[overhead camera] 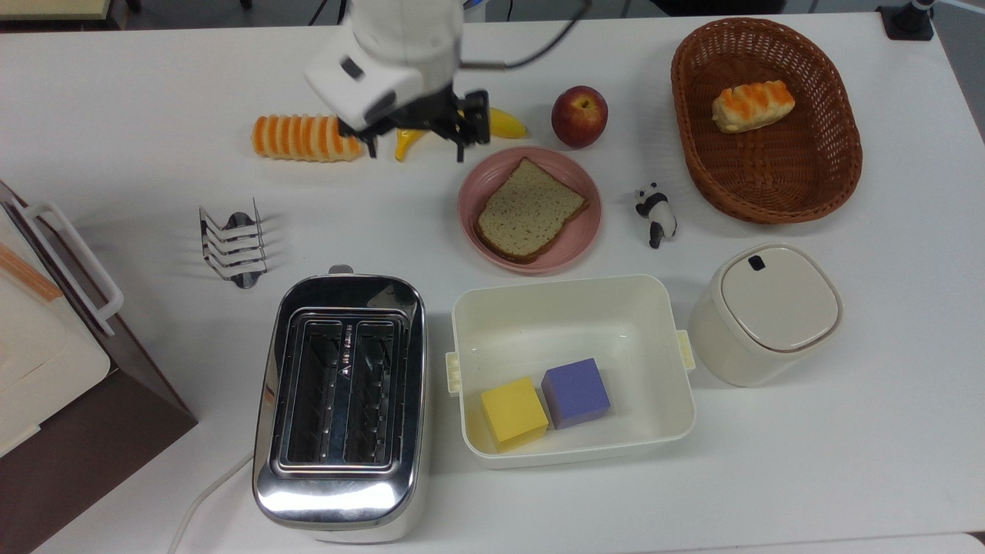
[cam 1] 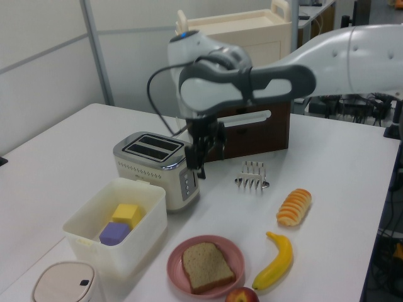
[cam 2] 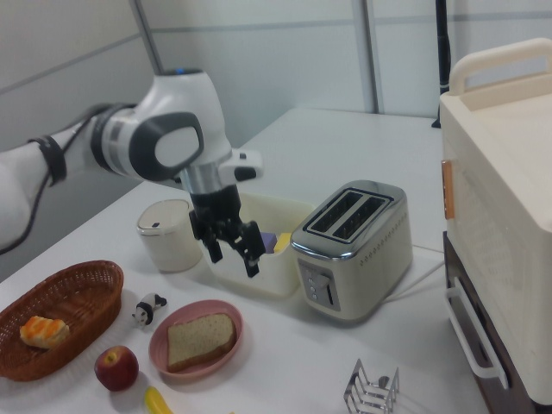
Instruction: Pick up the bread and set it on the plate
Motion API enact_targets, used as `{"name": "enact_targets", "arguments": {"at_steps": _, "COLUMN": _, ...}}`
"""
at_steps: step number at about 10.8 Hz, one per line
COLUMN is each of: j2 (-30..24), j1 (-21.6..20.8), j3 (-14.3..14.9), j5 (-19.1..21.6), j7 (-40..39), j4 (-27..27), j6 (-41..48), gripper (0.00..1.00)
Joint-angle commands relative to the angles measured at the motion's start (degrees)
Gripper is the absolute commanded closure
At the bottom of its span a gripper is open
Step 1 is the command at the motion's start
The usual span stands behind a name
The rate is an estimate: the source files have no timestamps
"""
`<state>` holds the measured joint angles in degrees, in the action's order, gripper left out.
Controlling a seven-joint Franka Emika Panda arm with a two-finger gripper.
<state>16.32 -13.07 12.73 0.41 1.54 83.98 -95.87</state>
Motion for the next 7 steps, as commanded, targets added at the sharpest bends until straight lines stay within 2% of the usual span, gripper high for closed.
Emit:
{"name": "enact_targets", "arguments": {"at_steps": 1, "j2": -6.21, "j1": 4.26, "j3": -0.33, "j5": -0.5, "j7": -2.24, "j4": 1.97, "j6": 1.11, "gripper": 0.0}}
{"name": "enact_targets", "arguments": {"at_steps": 3, "j2": -7.79, "j1": 10.23, "j3": -5.93, "j5": -0.14, "j7": -2.33, "j4": 2.06, "j6": 2.87, "gripper": 0.0}}
{"name": "enact_targets", "arguments": {"at_steps": 4, "j2": -7.8, "j1": 10.87, "j3": -6.74, "j5": -0.15, "j7": -2.15, "j4": 2.06, "j6": 3.57, "gripper": 0.0}}
{"name": "enact_targets", "arguments": {"at_steps": 7, "j2": -7.8, "j1": 11.22, "j3": -6.84, "j5": -0.06, "j7": -1.98, "j4": 1.97, "j6": 3.85, "gripper": 0.0}}
